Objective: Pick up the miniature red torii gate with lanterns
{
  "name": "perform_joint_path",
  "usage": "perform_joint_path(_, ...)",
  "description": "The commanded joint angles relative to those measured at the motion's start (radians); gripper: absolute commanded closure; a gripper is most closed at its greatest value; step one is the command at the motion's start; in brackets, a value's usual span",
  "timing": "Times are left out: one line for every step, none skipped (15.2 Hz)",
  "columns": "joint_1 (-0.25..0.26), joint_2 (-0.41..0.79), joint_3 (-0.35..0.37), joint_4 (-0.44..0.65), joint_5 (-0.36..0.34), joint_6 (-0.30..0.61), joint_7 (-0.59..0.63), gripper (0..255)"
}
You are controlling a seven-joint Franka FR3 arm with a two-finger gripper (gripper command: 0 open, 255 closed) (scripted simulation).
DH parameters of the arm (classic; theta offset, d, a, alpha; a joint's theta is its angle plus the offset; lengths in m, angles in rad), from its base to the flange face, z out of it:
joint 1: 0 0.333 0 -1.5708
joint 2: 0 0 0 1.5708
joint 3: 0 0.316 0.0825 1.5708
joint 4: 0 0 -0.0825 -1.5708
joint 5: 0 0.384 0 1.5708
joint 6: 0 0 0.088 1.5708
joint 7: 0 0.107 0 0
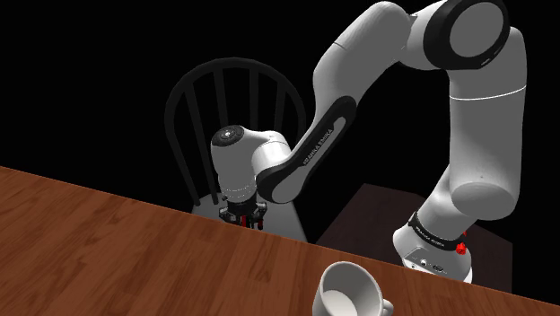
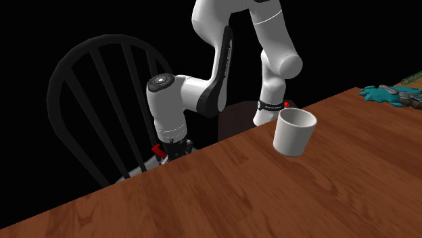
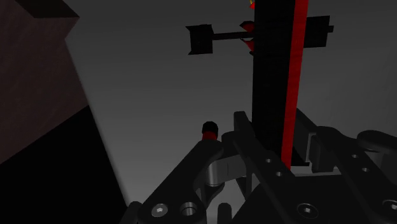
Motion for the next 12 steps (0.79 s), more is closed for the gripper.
perform_joint_path(0.000, 0.001, 0.000, 0.000, 0.000, 0.000, 0.000, 255)
perform_joint_path(0.000, 0.001, 0.000, 0.000, 0.000, 0.000, 0.000, 255)
perform_joint_path(0.000, 0.001, 0.000, 0.000, 0.000, 0.000, 0.000, 255)
perform_joint_path(0.000, 0.001, 0.000, 0.000, 0.000, 0.000, 0.000, 255)
perform_joint_path(0.000, 0.002, -0.001, 0.001, -0.001, 0.000, 0.000, 255)
perform_joint_path(-0.005, -0.010, 0.007, 0.000, 0.009, -0.009, -0.007, 255)
perform_joint_path(-0.011, -0.021, 0.014, -0.001, 0.019, -0.017, -0.013, 255)
perform_joint_path(-0.016, -0.032, 0.021, -0.002, 0.029, -0.026, -0.020, 255)
perform_joint_path(-0.022, -0.043, 0.029, -0.002, 0.039, -0.035, -0.027, 255)
perform_joint_path(-0.027, -0.054, 0.036, -0.002, 0.049, -0.044, -0.034, 255)
perform_joint_path(-0.033, -0.065, 0.043, -0.002, 0.059, -0.053, -0.040, 255)
perform_joint_path(-0.038, -0.076, 0.049, -0.002, 0.069, -0.062, -0.047, 255)
